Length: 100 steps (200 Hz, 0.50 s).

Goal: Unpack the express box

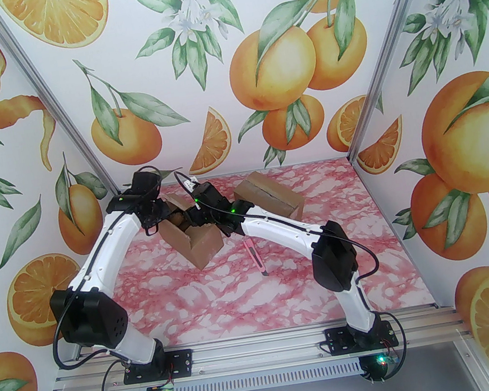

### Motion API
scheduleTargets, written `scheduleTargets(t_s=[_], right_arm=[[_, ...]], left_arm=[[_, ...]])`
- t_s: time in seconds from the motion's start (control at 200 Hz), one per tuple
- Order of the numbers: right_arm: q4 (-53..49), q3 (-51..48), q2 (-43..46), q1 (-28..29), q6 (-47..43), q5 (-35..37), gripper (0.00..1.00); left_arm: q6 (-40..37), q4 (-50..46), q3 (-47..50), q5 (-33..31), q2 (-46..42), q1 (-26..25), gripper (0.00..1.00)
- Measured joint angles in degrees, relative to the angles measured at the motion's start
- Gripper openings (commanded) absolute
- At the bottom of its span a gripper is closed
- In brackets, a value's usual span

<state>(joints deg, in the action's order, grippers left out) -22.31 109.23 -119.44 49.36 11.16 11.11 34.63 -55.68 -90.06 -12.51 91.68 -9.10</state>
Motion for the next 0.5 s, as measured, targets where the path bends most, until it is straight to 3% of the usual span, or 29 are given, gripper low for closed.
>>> scheduleTargets(t_s=[0.205, 0.35, 0.385, 0.445, 0.5], right_arm=[[-3.56, 4.35, 0.44, -0.46, 1.16, 0.00, 0.68], [-6.43, 8.02, 0.79, -0.55, 2.51, 0.04, 0.70], [-7.02, 8.74, 0.81, -0.37, 2.58, 0.17, 0.71], [-8.39, 9.99, 0.81, -0.09, 2.47, 0.87, 0.73], [-9.99, 11.30, 0.79, 0.35, 1.99, 1.53, 0.75]], left_arm=[[-2.36, 1.05, 0.09, 2.93, -1.95, 1.97, 0.15], [-4.15, 1.57, 0.15, 4.90, -2.45, 2.08, 0.14], [-4.55, 1.92, 0.42, 5.20, -2.69, 2.16, 0.18], [-5.05, 2.36, 1.20, 5.81, -3.30, 2.29, 0.39], [-4.76, 2.60, 1.81, 6.51, -3.80, 2.56, 0.47]])
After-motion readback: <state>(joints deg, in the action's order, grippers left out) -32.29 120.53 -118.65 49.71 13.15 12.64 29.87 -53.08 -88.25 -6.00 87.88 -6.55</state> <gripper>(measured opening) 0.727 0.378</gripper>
